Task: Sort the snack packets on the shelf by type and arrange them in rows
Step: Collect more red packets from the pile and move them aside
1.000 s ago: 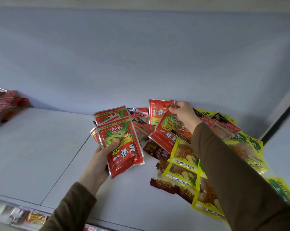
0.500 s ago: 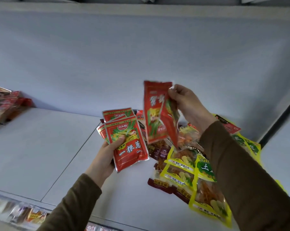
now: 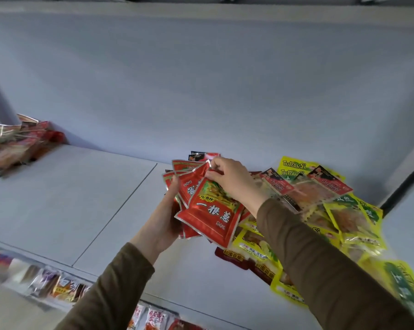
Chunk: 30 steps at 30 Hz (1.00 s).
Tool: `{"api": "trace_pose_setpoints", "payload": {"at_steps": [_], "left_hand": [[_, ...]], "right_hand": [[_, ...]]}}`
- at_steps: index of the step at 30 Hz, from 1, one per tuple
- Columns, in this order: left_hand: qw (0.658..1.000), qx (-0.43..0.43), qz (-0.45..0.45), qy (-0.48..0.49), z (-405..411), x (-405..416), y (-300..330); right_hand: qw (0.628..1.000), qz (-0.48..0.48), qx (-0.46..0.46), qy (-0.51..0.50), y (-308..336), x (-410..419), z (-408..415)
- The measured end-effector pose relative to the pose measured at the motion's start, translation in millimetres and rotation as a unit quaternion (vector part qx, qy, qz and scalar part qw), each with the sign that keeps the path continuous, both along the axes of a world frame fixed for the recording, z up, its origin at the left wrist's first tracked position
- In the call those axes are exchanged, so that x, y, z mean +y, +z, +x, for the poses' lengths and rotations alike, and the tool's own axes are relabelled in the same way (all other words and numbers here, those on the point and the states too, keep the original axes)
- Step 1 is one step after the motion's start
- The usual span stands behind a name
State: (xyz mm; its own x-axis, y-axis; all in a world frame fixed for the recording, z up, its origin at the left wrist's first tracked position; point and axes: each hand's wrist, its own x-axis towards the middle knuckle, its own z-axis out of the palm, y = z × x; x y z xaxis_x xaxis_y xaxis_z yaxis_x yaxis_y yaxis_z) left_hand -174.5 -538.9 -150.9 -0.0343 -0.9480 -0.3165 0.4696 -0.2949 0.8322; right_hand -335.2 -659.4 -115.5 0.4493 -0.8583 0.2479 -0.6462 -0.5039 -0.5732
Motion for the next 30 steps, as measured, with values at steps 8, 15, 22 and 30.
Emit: {"api": "trace_pose_setpoints", "payload": {"at_steps": [8,15,22,30], "left_hand": [[0.998,-0.057,0.025,-0.003,-10,9,11],[0.998,-0.032,0.037,0.049,-6,14,7],[0.993,-0.010,-0.008,0.119,47,24,12],[0.996,-0.039,-0.024,0.079,165,49,12]], "right_hand": [[0.996,-0.068,-0.055,-0.006,-5,15,12],[0.986,0.015,-0.167,0.009,3,16,8],[0.901,0.325,-0.287,0.007,3,37,33],[0.816,0.469,-0.326,0.085,-2,78,141]]}}
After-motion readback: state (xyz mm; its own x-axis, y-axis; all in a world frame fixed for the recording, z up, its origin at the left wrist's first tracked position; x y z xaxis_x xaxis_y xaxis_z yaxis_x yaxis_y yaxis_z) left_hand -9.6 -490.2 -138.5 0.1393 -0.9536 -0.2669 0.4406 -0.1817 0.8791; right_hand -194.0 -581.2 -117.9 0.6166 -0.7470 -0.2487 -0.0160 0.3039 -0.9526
